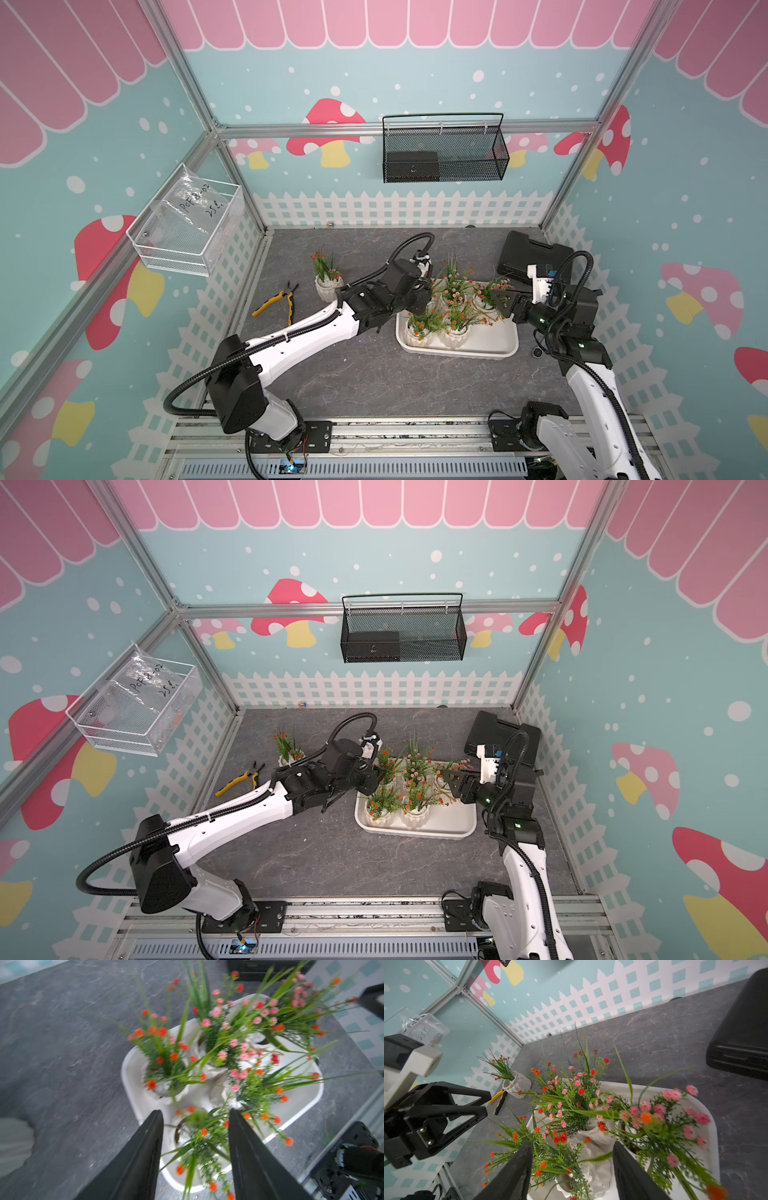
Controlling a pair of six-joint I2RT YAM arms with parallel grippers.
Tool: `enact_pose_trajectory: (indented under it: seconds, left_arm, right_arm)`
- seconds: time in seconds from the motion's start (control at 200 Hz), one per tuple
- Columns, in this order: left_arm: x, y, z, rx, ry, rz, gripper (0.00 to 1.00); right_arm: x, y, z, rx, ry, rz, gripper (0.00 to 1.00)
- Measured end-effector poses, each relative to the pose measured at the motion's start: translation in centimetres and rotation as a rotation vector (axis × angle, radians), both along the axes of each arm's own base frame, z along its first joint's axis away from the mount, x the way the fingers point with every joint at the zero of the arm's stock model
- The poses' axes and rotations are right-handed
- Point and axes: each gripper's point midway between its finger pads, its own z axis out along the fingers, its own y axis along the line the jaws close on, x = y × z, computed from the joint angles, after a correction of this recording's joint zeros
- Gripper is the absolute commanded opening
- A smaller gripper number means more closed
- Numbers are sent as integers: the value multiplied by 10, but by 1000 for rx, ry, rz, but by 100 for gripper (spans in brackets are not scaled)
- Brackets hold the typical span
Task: Put the potted gypsophila into the storage box
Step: Place the baby's breath potted plant at the storage box, then pick up the baby's breath potted plant from the center of the board.
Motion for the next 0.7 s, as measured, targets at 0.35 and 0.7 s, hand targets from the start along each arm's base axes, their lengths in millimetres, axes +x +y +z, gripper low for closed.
enact_pose_trajectory:
  seconds: [0.35, 0.7]
  left_arm:
    - [11, 125, -33, -115, 79, 342, 55]
    - [-9, 199, -25, -183, 72, 552, 56]
  right_arm:
    - [13, 37, 10, -82, -28, 107, 62]
    - [26, 64, -2, -137, 7, 166, 62]
